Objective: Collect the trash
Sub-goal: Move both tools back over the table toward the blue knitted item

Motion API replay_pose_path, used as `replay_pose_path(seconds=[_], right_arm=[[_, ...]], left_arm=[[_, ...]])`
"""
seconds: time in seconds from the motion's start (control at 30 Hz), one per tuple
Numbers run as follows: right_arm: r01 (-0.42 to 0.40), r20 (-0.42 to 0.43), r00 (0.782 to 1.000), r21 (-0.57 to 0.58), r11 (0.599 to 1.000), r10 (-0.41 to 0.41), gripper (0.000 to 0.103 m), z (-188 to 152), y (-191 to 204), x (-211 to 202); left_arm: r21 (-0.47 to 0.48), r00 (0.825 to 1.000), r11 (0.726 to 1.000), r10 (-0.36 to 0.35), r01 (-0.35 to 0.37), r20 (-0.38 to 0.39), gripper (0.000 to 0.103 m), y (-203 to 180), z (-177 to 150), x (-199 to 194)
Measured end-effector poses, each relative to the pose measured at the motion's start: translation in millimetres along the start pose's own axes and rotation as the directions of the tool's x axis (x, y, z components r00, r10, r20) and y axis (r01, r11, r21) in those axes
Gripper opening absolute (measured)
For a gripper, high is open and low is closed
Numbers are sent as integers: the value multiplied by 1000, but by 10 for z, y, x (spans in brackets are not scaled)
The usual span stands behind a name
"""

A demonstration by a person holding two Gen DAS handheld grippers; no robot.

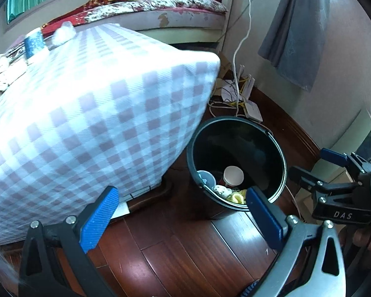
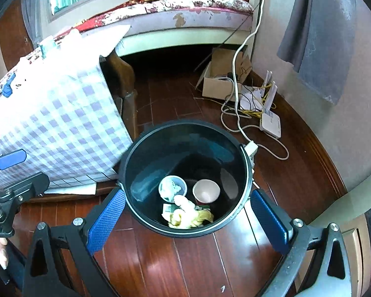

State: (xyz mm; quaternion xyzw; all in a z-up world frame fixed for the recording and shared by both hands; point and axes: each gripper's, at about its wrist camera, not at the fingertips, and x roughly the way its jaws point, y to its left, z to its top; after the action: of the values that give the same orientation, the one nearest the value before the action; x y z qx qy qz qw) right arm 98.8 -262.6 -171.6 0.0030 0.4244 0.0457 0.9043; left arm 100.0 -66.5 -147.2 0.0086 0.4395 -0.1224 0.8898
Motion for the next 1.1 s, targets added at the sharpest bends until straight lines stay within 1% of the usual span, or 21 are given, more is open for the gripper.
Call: replay_pose_path(seconds=[0.13,0.2,0.33,0.43,0.57,0.67,0.73,0.8,0.93,1.0,1.03,1.1], right_arm=[[-29,53,998,-21,999,30,102,84,194,-113],[-56,77,995,-44,998,59,102,153,319,-152],[-87,129,987,-82,993,97,102,353,586,-243],[-120,167,977,-102,988,136,102,529,810,-324],[-177,190,961,-137,975,202,102,736,1138,-413],[-208,201,949,-181,961,243,102,914,1413,-455],[-229,206,940,-213,950,273,102,1051,1615,-459],[-261,181,935,-233,937,305,102,1183,1802,-423],[-263,148,938,-288,921,314,102,1385,2153,-338],[-271,142,934,-315,910,327,102,1476,2322,-282],[-279,134,933,-322,905,335,102,1508,2385,-243],[-283,126,932,-331,900,339,102,1625,2564,-127]], left_arm=[[-26,999,1000,15,-14,34,102,166,9,-193],[-41,998,999,19,-17,52,102,265,23,-300],[-79,993,995,60,-53,98,102,539,78,-545],[-118,986,989,99,-84,131,102,765,129,-716],[-162,973,978,157,-130,169,102,1075,203,-915],[-197,960,966,207,-169,190,102,1341,267,-1039],[-223,947,953,252,-207,198,102,1538,316,-1119],[-253,935,939,288,-234,206,102,1746,361,-1196],[-308,924,914,331,-263,193,102,2164,420,-1247],[-327,922,907,338,-265,189,99,2365,440,-1250],[-341,920,901,344,-268,187,96,2482,456,-1235],[-360,920,894,349,-269,179,94,2667,489,-1187]])
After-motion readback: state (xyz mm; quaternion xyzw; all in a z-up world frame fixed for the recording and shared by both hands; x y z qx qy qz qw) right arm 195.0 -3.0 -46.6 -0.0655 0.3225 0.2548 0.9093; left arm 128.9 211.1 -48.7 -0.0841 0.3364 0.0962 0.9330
